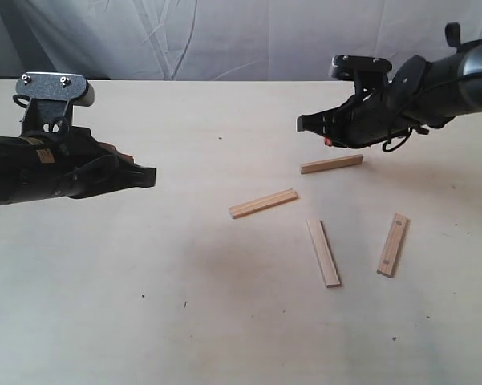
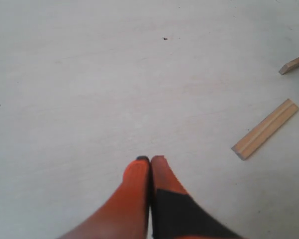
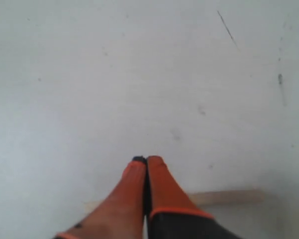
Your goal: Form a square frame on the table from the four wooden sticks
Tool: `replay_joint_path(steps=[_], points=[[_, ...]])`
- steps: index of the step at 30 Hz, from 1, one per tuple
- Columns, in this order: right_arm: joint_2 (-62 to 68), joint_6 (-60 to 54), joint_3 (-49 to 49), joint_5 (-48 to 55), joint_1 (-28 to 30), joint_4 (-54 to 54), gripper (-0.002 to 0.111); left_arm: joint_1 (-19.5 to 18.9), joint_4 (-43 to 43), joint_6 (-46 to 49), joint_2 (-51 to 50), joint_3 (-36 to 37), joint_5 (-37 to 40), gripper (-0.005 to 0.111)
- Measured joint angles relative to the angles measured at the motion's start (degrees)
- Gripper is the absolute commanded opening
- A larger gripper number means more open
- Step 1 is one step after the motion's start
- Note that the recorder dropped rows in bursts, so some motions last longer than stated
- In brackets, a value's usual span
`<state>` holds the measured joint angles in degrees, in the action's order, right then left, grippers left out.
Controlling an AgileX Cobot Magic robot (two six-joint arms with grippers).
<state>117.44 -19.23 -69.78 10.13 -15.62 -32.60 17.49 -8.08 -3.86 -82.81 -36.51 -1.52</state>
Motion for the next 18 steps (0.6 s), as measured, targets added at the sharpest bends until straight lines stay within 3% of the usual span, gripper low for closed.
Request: replay_joint_path(steps=[11, 13, 18], points=[[-0.9, -4.1, -15.3, 26.6, 0.0, 14.2, 0.0, 0.0, -0.1, 0.0, 0.0, 0.0, -0.4, 0.0], [0.3, -5.7, -17.3, 29.6, 0.0, 16.1, 0.007, 0.0, -0.1, 0.0, 0.0, 0.0, -0.4, 0.0], [3.4, -11.2, -18.7, 32.3, 0.0, 18.3, 0.038, 0.0, -0.1, 0.0, 0.0, 0.0, -0.5, 0.0]])
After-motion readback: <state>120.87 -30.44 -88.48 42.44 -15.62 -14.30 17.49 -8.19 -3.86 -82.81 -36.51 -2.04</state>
